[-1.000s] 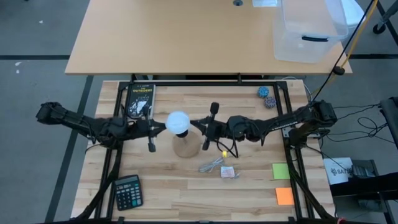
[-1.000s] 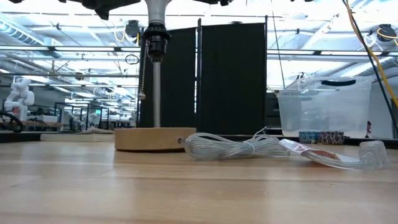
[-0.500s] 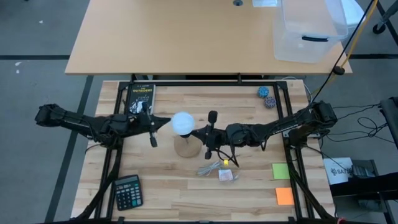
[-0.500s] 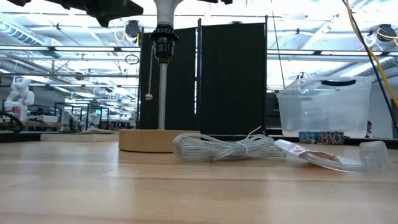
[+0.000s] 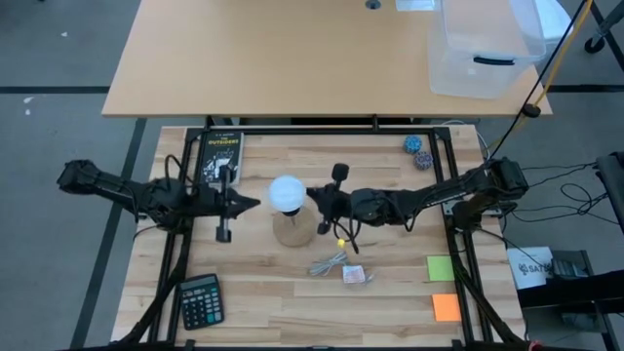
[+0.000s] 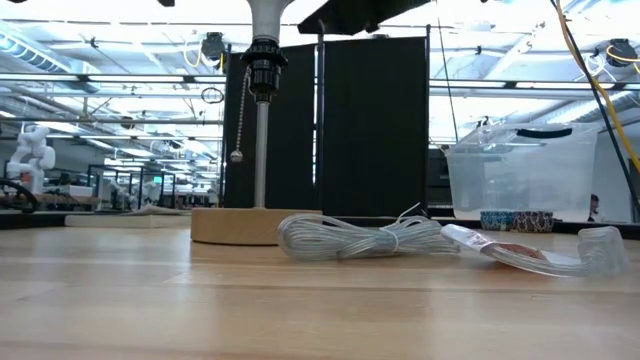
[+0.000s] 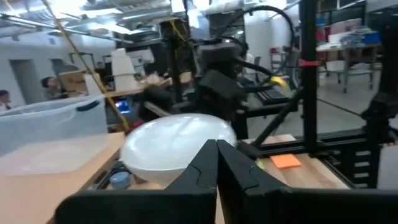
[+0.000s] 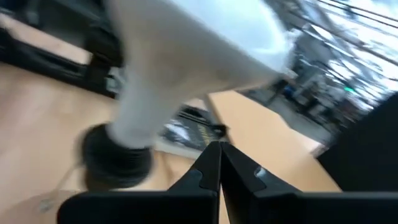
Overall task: Screw lightbulb
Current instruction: Insert the lightbulb into the lamp socket
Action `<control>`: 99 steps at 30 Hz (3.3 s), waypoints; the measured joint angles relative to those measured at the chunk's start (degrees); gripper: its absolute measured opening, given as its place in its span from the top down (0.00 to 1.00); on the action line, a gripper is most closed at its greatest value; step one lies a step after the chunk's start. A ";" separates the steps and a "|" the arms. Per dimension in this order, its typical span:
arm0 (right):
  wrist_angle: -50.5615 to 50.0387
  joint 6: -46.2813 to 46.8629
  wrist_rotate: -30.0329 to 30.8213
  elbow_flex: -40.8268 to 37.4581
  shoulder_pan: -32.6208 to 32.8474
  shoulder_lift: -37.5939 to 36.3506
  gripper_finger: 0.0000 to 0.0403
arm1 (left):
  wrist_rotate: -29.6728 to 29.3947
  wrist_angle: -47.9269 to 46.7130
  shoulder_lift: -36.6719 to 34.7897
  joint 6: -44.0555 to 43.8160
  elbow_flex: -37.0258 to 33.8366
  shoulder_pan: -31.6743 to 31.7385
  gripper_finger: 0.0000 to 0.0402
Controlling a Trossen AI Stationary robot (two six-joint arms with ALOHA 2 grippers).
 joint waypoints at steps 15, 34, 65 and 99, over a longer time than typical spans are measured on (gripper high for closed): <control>9.01 -6.85 0.88 0.00 -1.19 -0.02 1.00 | -5.29 2.22 4.89 0.02 0.00 -1.30 1.00; 8.93 -12.15 0.48 -0.08 4.60 -0.13 1.00 | -8.02 1.97 4.77 -5.88 0.00 5.39 1.00; 13.78 -15.21 11.54 0.02 4.08 -0.07 1.00 | 3.73 6.29 4.63 -4.56 0.02 0.71 1.00; 9.71 -13.19 2.92 -0.03 8.01 0.14 1.00 | -13.12 1.65 7.68 -6.06 -0.02 3.69 1.00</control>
